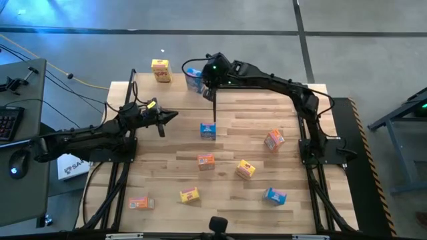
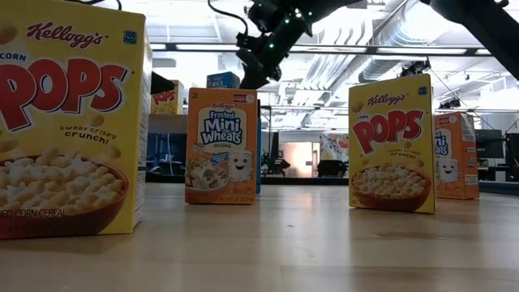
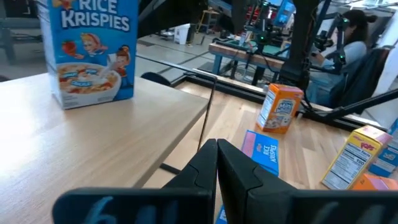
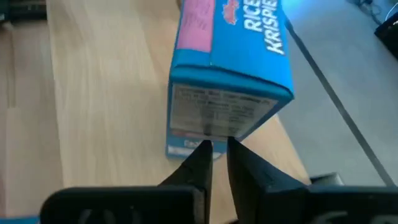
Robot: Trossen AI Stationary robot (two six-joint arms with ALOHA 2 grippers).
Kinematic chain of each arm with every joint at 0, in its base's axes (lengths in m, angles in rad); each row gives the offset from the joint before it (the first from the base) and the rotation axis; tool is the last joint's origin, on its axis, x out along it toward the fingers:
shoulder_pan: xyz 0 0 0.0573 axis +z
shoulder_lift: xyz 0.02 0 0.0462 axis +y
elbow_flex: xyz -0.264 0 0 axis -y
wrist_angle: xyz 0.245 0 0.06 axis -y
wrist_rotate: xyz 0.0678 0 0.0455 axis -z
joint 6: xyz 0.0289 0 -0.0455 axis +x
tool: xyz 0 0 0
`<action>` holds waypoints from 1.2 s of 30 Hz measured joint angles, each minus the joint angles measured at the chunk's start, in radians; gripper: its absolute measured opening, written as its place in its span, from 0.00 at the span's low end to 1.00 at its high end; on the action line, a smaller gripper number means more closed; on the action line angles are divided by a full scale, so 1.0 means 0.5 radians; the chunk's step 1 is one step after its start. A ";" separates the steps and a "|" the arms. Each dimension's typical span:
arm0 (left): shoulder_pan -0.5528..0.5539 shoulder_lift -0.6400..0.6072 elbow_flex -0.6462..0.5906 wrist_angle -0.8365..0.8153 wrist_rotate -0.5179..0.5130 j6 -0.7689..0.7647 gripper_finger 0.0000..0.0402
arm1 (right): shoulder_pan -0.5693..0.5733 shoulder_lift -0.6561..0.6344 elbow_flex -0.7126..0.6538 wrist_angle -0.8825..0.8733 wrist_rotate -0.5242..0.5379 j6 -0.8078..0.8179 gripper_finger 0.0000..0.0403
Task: Stack cereal on shelf
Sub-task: Put the top blue cereal box on the shelf
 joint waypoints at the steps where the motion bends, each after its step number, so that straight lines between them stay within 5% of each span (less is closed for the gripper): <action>1: 0.000 0.000 0.000 0.000 0.001 0.000 0.01 | -0.001 0.010 0.000 0.028 0.000 0.000 0.08; 10: 0.000 0.001 0.000 -0.004 -0.010 0.000 0.01 | -0.003 0.158 -0.002 0.359 -0.090 0.007 0.01; 16: 0.013 0.052 0.074 -0.009 -0.258 0.043 0.01 | -0.001 0.182 0.006 0.403 -0.116 -0.039 0.00; 36: 0.247 0.863 0.620 -0.005 -0.503 0.314 0.01 | 0.007 0.209 0.107 0.432 -0.176 -0.082 0.00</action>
